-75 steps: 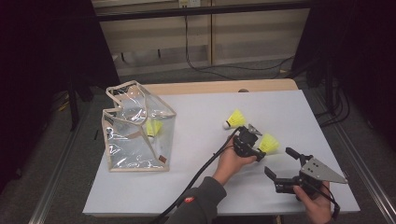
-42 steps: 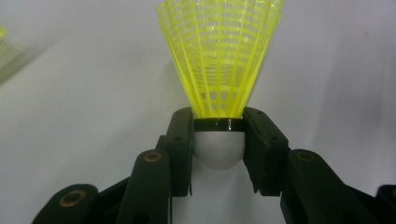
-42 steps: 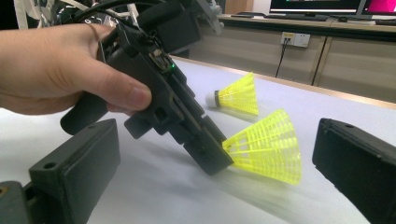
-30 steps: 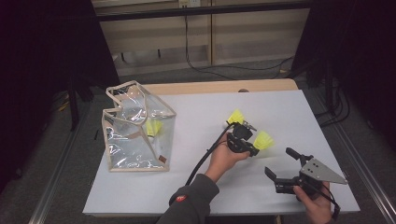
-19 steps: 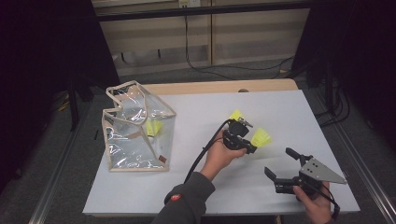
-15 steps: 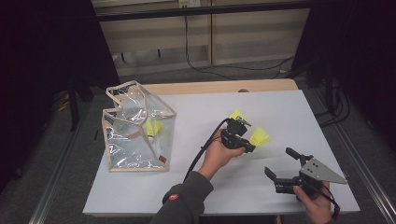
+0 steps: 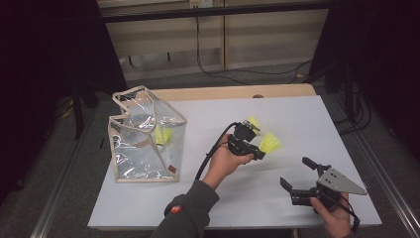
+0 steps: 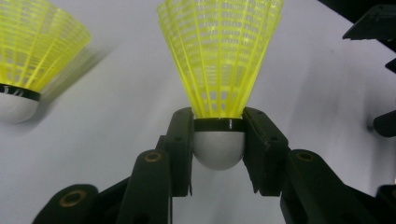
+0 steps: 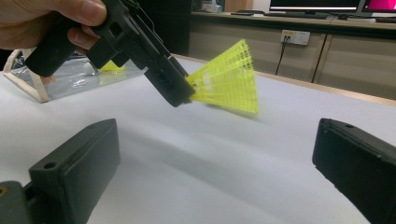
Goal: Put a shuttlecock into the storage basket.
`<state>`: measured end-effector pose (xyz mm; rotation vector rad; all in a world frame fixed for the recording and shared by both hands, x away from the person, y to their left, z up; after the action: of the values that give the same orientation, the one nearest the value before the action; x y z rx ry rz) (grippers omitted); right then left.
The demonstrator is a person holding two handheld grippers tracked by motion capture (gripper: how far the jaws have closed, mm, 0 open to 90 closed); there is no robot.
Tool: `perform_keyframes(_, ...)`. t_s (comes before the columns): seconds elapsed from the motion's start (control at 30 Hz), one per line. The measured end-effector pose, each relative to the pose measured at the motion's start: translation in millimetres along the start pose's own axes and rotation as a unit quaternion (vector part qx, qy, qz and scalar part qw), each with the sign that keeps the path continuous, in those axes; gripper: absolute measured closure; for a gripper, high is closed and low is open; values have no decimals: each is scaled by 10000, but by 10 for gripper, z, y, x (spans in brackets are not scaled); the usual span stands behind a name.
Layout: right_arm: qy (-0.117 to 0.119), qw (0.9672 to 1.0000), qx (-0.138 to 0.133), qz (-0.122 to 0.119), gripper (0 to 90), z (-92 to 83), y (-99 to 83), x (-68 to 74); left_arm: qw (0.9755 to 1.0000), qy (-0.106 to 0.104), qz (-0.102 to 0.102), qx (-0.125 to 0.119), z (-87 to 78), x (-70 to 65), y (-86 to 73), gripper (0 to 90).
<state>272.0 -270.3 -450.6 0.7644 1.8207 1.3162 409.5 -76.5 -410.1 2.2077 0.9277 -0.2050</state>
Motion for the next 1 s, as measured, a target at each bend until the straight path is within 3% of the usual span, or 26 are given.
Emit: perform_keyframes(1.0, -1, 10000, -30, 9, 8, 7, 17, -2, 9998, 134, -158, -10, -373, 184, -47, 650)
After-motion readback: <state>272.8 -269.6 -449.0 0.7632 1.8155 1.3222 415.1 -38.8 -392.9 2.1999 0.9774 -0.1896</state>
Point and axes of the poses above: each handheld gripper's, and its own axes: z roughly forward along the jaws, y roughly out of its top, x roughly to its left, the point moved 3 cm from there along z, roughly forward along the jaws, and after that the axes turned 13 degrees about -z, right-handed, at the moved point
